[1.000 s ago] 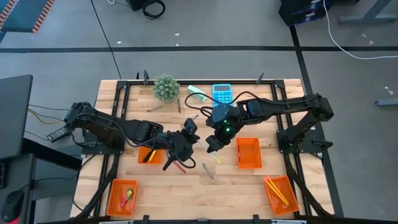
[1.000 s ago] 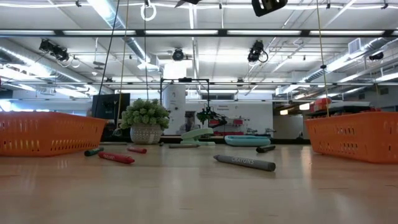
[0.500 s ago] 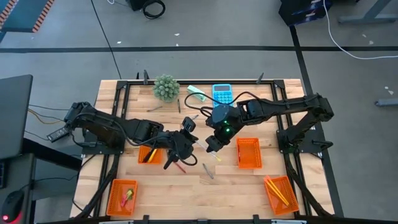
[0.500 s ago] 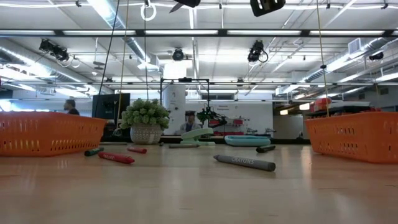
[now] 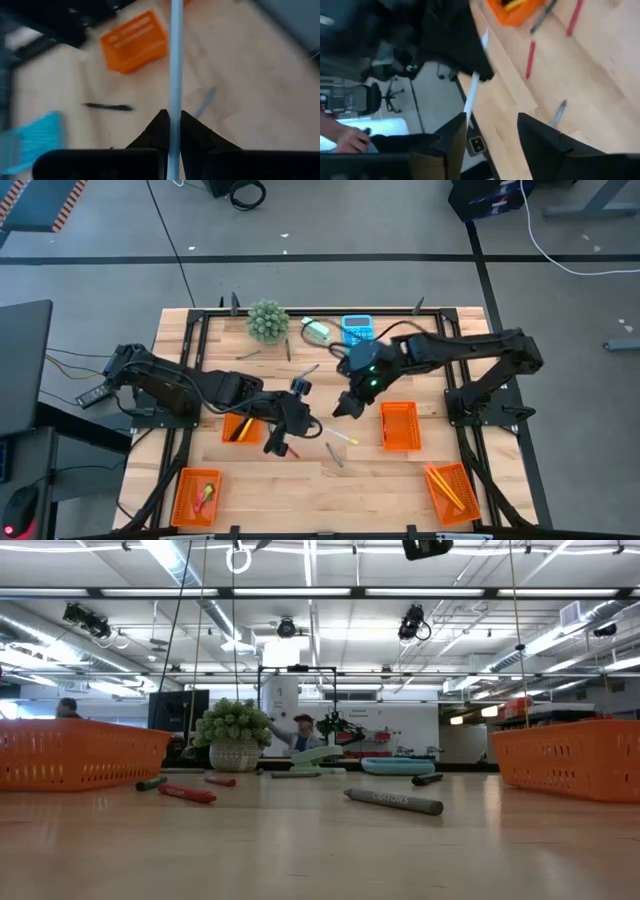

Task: Sort crayons/erasers/pens/pencils in bins
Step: Put the white pencil into the bottom right orange basket

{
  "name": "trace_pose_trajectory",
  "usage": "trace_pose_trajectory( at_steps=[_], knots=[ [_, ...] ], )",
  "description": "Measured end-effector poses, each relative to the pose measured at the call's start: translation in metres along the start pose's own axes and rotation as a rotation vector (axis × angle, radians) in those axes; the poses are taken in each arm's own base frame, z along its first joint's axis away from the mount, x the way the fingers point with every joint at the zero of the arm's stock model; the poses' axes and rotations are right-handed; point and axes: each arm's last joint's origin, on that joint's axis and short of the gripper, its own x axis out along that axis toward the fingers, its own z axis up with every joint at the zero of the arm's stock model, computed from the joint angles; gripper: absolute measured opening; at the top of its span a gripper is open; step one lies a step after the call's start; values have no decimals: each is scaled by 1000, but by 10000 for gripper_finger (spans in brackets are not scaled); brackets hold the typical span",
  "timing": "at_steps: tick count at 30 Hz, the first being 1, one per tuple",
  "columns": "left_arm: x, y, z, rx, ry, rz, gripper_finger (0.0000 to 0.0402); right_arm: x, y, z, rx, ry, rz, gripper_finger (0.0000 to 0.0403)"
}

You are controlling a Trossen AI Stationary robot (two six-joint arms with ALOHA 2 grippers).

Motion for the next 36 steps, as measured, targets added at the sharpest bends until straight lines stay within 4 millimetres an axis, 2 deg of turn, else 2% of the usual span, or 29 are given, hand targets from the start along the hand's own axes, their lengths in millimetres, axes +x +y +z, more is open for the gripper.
trace_pose_trajectory(
  at_steps=[5, 8, 13, 16, 20, 27, 30, 36],
  knots=[
    [-6, 4, 13, -198, -157, -85, 29, -38, 1, 3, -40, -138, 11, 203],
    [-9, 7, 21, -295, -246, -86, 29, -69, 3, 2, -87, -257, 18, 207],
    [-14, 10, 29, -419, -338, -95, 29, -123, 4, -9, -181, -505, -27, 207],
    [-15, 13, 32, -472, -378, -97, 29, -145, 7, -17, -234, -635, -62, 207],
    [-13, 21, 32, -527, -393, -78, 29, -146, 13, -24, -337, -674, -104, 207],
    [-9, 41, 21, -562, -335, -15, 30, -121, 27, -37, -551, -570, -116, 207],
    [-8, 49, 18, -595, -335, 6, 30, -124, 30, -42, -572, -566, -97, 207],
    [-15, 55, 31, -706, -501, -13, 30, -145, 33, -54, -588, -597, -31, 207]
  ],
)
